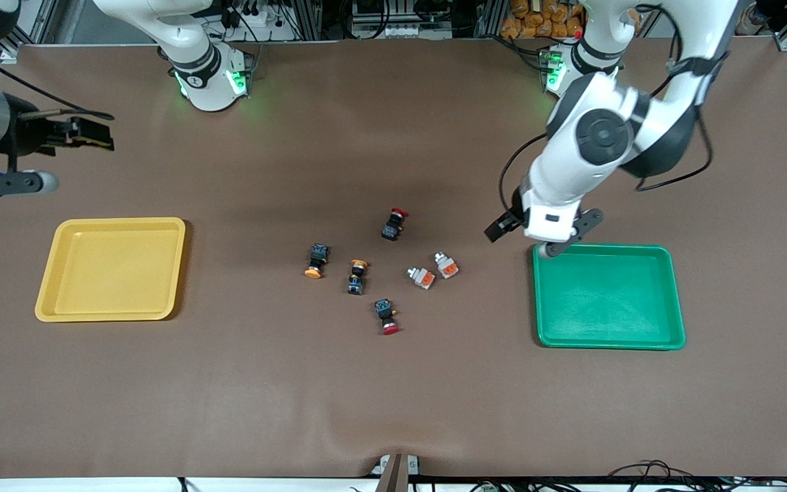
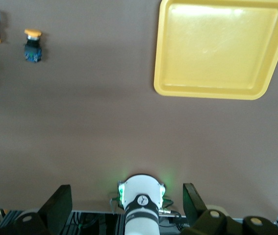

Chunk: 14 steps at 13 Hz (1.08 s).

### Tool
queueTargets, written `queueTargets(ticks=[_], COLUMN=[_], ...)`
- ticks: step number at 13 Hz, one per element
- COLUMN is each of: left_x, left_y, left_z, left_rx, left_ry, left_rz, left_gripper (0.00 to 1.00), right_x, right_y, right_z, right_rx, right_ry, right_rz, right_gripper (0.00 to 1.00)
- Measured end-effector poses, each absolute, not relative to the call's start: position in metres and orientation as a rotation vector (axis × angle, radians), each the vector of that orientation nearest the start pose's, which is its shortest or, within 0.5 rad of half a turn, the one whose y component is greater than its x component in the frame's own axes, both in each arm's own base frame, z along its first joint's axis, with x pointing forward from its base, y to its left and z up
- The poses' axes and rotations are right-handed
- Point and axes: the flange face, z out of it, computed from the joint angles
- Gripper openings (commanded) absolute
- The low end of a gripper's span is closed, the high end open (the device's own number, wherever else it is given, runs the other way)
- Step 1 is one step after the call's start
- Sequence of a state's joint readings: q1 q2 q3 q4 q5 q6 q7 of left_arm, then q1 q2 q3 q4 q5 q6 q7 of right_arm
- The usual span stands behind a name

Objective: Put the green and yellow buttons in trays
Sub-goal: 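Grasp a white button with the left gripper while the right gripper reaches out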

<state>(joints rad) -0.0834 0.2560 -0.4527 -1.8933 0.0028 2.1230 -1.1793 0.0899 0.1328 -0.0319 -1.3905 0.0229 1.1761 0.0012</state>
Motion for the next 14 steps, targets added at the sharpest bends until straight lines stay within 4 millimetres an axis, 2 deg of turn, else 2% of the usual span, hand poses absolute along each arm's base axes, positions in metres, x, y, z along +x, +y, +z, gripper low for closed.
queueTargets(ticks=[3, 4, 5, 7, 9, 11, 13, 14], left_x=[0.532, 0.53, 0.53, 0.531, 0.529, 0.527, 0.524, 0.523], left_y=[-0.331, -0.346, -0.353, -0.366, -0.382, -0.395, -0.403, -0.404], left_z=[0.328, 0.304, 0.294, 0.275, 0.256, 0.237, 0.217, 0.209], left_rx=[-3.021, -3.033, -3.041, -3.041, -3.026, -3.001, -2.976, -2.972], left_ry=[-1.112, -1.137, -1.125, -1.093, -1.091, -1.106, -1.125, -1.146], left_rz=[0.091, 0.097, 0.096, 0.09, 0.089, 0.067, 0.01, -0.019], left_gripper=[1.0, 1.0, 1.0, 1.0, 1.0, 1.0, 1.0, 1.0], right_x=[0.588, 0.605, 0.616, 0.642, 0.668, 0.687, 0.696, 0.698], right_y=[0.03, 0.033, 0.036, 0.051, 0.068, 0.095, 0.132, 0.144], right_z=[0.57, 0.547, 0.531, 0.486, 0.435, 0.398, 0.377, 0.371], right_rx=[-3.103, -3.105, -3.084, -2.978, -2.926, -2.927, -2.937, -2.938], right_ry=[-0.069, -0.071, -0.07, -0.052, -0.036, -0.032, 0.066, 0.1], right_rz=[0.42, 0.392, 0.383, 0.344, 0.295, 0.201, 0.12, 0.105], right_gripper=[1.0, 1.0, 1.0, 1.0, 1.0, 1.0, 1.0, 1.0])
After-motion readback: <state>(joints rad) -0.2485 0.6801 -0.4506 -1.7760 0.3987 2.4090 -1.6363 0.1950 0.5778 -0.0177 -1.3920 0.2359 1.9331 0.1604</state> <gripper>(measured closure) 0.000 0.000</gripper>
